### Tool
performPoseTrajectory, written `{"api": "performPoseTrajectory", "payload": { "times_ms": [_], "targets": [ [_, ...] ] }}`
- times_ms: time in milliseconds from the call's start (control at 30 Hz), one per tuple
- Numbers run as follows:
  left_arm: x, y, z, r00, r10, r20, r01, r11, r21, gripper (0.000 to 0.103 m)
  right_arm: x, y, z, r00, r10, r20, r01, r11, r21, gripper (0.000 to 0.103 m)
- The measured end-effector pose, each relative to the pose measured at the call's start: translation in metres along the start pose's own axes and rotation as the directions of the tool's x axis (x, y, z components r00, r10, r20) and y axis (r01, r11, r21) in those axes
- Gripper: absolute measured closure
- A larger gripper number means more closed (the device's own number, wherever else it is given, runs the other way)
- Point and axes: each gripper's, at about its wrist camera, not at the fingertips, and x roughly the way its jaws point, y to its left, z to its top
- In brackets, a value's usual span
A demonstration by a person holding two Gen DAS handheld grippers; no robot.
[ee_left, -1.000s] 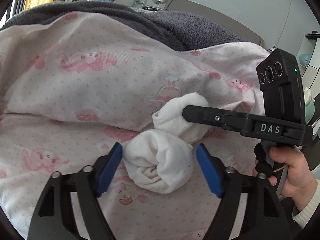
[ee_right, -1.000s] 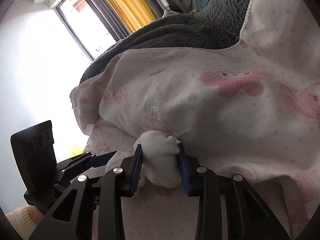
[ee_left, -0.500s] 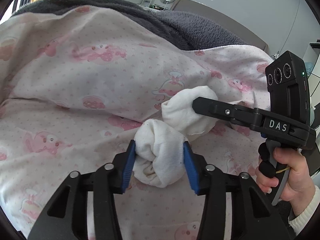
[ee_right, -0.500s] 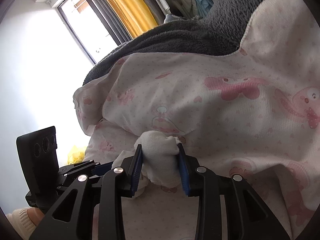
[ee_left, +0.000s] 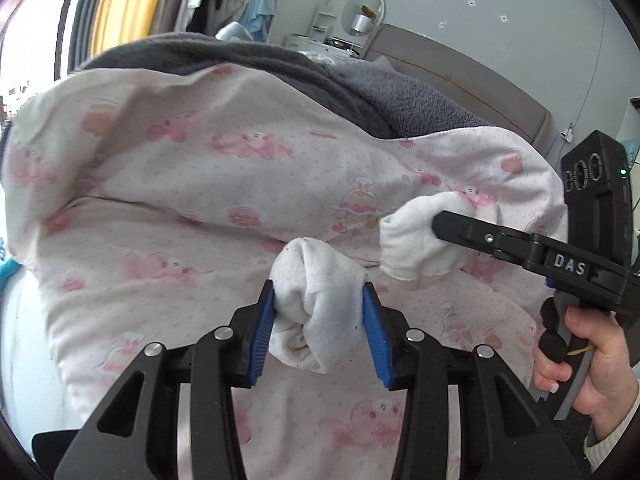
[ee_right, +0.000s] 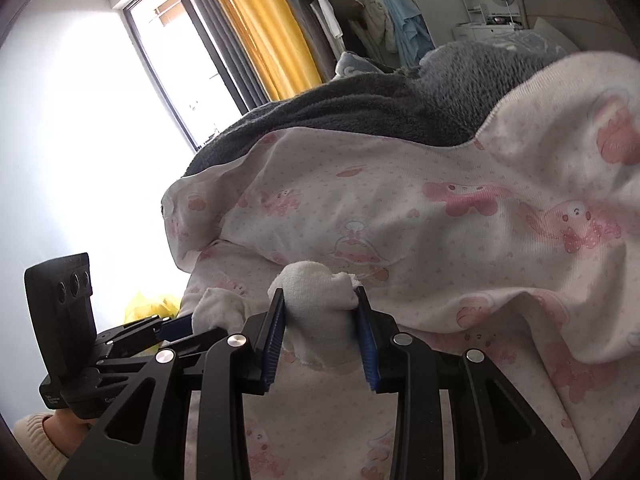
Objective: Collect trash
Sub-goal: 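Carry the tissue balls in both tools over the black bin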
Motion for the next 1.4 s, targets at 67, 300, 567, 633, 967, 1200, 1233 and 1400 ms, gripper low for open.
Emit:
{"api": "performPoseTrajectory", "payload": {
  "times_ms": [67,300,567,633,967,1200,1233,1400],
  "targets": [
    [-0.009,0.001,-0.002,1.0,0.028,0.01,-0.028,1.0,0.011,0.058,-0.004,0.009,-0.002,1.0,-0.007,0.0,0.007,1.0,-0.017,0.069],
    [-0.048,0.016,-0.018,0.992,0.121,0.025,-0.121,0.993,-0.007,0.058,-0.013,0.043,-0.011,0.999,-0.031,-0.006,0.031,0.996,-0.079,0.069],
    [-0.082,0.039,-0.044,0.979,0.202,0.023,-0.2,0.977,-0.078,0.058,-0.025,0.086,-0.025,1.0,-0.008,0.0,0.008,0.993,-0.114,0.069],
    [-0.087,0.043,-0.049,0.975,0.223,0.018,-0.221,0.972,-0.073,0.058,-0.028,0.098,-0.028,1.0,0.008,0.004,-0.008,0.993,-0.118,0.069],
    [-0.103,0.083,-0.086,0.948,0.314,-0.055,-0.318,0.943,-0.098,0.058,-0.026,0.16,-0.037,0.998,0.059,-0.002,-0.058,0.979,-0.196,0.069],
    [-0.118,0.121,-0.114,0.929,0.353,-0.107,-0.367,0.913,-0.177,0.058,-0.013,0.196,-0.042,0.994,0.103,-0.03,-0.108,0.969,-0.224,0.069],
    [-0.119,0.126,-0.118,0.927,0.356,-0.118,-0.373,0.909,-0.185,0.058,-0.01,0.202,-0.044,0.993,0.108,-0.038,-0.114,0.966,-0.231,0.069],
    [-0.12,0.154,-0.141,0.904,0.379,-0.195,-0.417,0.884,-0.214,0.058,0.005,0.226,-0.051,0.989,0.127,-0.079,-0.142,0.958,-0.249,0.069]
  ]
}}
